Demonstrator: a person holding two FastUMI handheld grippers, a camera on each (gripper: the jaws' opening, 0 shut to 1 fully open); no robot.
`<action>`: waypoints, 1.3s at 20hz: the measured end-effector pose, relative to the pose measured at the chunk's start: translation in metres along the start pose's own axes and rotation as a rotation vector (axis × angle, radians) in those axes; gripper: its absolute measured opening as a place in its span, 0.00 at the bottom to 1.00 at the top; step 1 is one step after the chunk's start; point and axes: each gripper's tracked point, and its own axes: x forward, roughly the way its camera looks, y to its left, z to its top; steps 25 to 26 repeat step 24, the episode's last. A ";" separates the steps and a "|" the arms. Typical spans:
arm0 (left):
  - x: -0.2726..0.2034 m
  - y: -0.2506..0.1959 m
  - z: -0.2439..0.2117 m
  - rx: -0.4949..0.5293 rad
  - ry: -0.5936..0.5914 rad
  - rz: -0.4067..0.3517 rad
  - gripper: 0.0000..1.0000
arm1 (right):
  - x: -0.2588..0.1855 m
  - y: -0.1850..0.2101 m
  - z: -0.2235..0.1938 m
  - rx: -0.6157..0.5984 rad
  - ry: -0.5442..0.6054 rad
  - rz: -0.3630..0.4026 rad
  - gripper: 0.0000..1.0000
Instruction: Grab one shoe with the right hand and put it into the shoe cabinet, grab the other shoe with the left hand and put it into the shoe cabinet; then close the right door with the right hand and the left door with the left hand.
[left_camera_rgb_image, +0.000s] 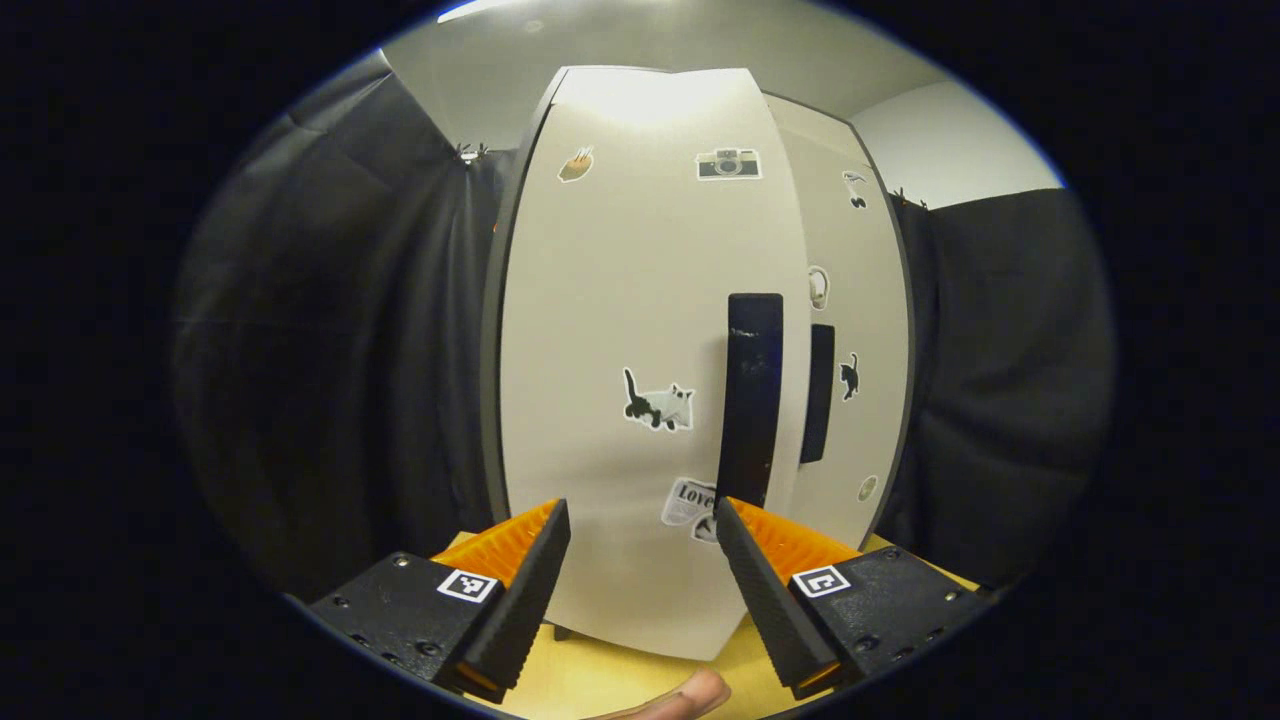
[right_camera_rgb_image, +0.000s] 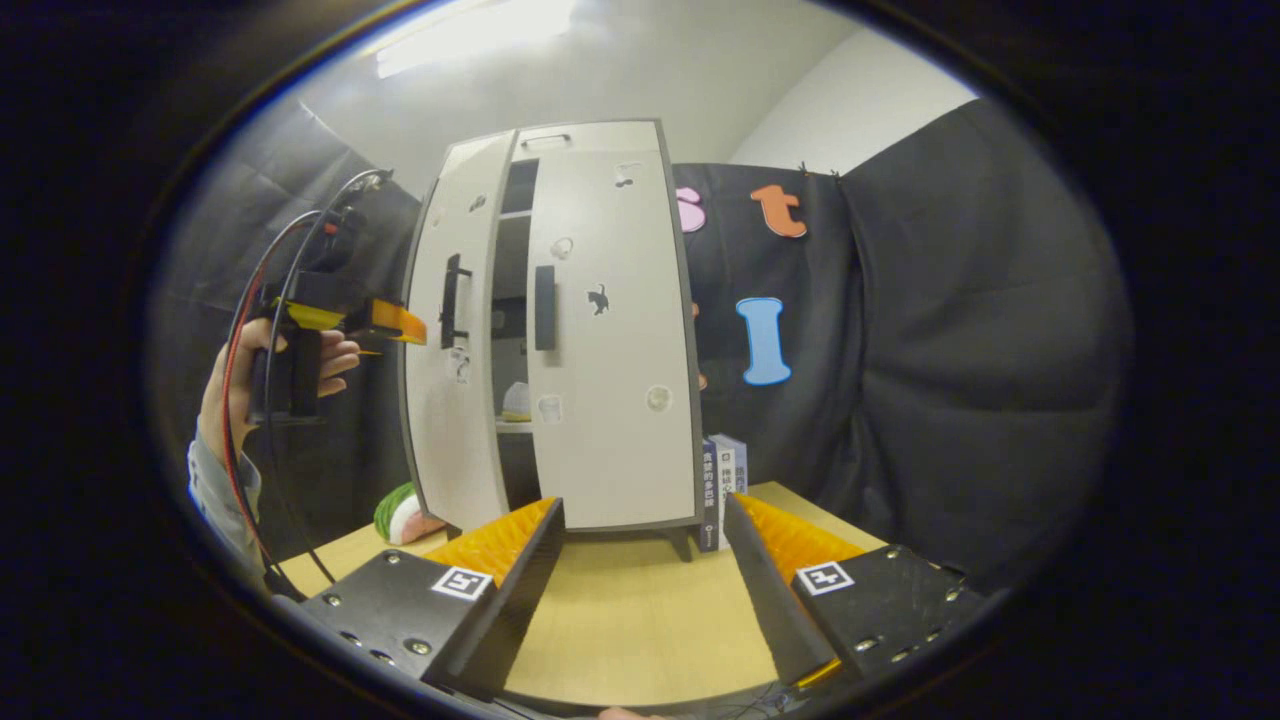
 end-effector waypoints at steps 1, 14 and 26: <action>-0.003 -0.002 -0.007 0.001 0.008 -0.001 0.92 | 0.001 0.002 0.000 -0.002 0.003 0.001 0.95; -0.081 0.015 -0.072 -0.011 0.003 0.043 0.97 | 0.011 0.019 0.023 0.075 -0.030 -0.011 0.98; -0.140 -0.002 -0.101 0.035 -0.042 0.040 0.96 | 0.006 0.020 0.039 0.055 -0.052 -0.039 0.98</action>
